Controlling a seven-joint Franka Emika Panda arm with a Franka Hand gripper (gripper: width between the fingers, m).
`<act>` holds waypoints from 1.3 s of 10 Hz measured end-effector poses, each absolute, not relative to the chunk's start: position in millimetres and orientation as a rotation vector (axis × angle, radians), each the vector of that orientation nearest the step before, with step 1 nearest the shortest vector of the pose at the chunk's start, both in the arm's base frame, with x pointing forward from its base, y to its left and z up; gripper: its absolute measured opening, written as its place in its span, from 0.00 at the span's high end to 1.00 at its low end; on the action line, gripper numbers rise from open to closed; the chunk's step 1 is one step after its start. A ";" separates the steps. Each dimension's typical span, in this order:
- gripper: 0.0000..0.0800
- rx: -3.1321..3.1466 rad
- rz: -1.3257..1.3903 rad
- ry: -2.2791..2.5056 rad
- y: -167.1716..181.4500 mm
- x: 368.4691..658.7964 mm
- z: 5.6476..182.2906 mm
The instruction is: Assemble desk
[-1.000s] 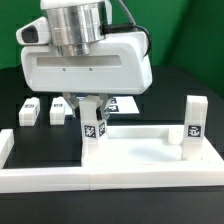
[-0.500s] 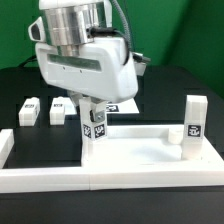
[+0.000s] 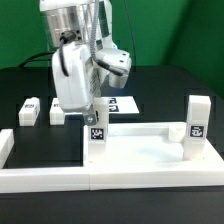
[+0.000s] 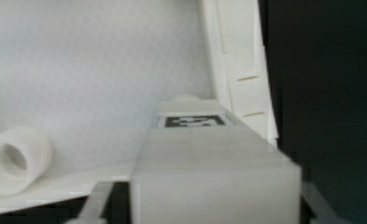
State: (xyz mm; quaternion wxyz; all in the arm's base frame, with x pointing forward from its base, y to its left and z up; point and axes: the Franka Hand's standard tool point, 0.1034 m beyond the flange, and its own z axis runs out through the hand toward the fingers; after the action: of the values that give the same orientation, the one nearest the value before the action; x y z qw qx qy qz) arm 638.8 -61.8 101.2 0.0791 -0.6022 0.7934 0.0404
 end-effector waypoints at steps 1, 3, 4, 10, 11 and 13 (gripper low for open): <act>0.64 -1.765 0.128 2.401 -61.7 639.0 101.6; 0.64 -1.705 0.126 2.458 -61.2 639.4 102.3; 0.63 -1.704 0.125 2.460 -61.4 639.1 102.2; 0.19 -1.733 0.122 2.398 -40.7 645.1 128.4; 0.19 -1.752 0.120 2.367 -23.8 645.6 139.8; 0.19 -1.773 0.129 2.347 2.1 644.4 143.9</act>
Offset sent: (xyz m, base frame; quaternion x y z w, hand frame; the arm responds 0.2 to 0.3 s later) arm 0.0000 0.0000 0.0000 0.0000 0.0000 0.1296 0.9916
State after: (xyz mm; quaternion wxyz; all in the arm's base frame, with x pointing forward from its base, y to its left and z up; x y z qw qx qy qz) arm 644.4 2.1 143.9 0.0985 -0.5994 0.7932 0.0435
